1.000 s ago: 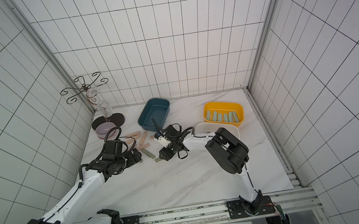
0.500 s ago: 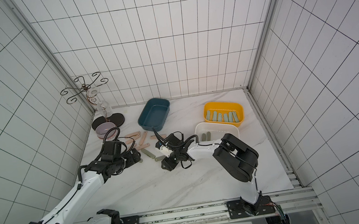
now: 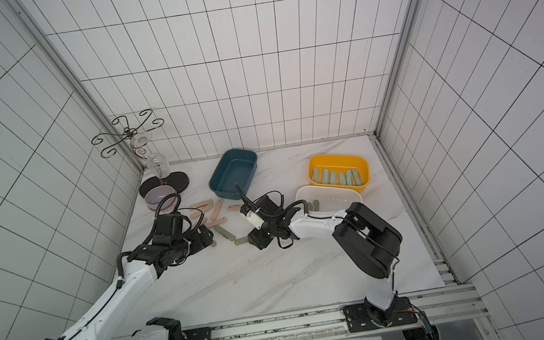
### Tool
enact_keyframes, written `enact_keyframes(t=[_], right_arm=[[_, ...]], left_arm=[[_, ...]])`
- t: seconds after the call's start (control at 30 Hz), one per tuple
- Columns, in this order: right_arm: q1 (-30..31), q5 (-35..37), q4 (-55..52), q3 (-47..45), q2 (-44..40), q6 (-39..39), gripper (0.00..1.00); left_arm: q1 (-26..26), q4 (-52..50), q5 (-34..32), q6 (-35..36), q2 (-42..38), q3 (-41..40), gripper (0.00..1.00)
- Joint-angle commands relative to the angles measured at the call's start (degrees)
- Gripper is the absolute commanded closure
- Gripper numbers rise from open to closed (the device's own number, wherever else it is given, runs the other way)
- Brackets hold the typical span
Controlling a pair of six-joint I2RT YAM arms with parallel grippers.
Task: Place the fruit knives into the storage box by color
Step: Pick up the fruit knife from the center of the board.
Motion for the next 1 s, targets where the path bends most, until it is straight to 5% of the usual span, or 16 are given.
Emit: enact_keyframes(t=[0.0, 0.5, 0.97], right_arm=[[-1.0, -0.8, -1.6, 7.1, 3.6, -2.6, 0.38], [-0.4, -8.3, -2.7, 8.8, 9.3, -3.6, 0.42], [4.9, -2.0, -1.6, -0.5, 4.7, -1.5, 0.48]], left_arm=[[0.2, 1.3, 0.7, -0.6, -0.8, -0.5, 0.03], [0.2, 1.6, 0.7, -0.8, -0.9, -0.3, 0.03], [0.2, 2.2, 1.2, -1.2, -0.8, -0.3, 0.03]])
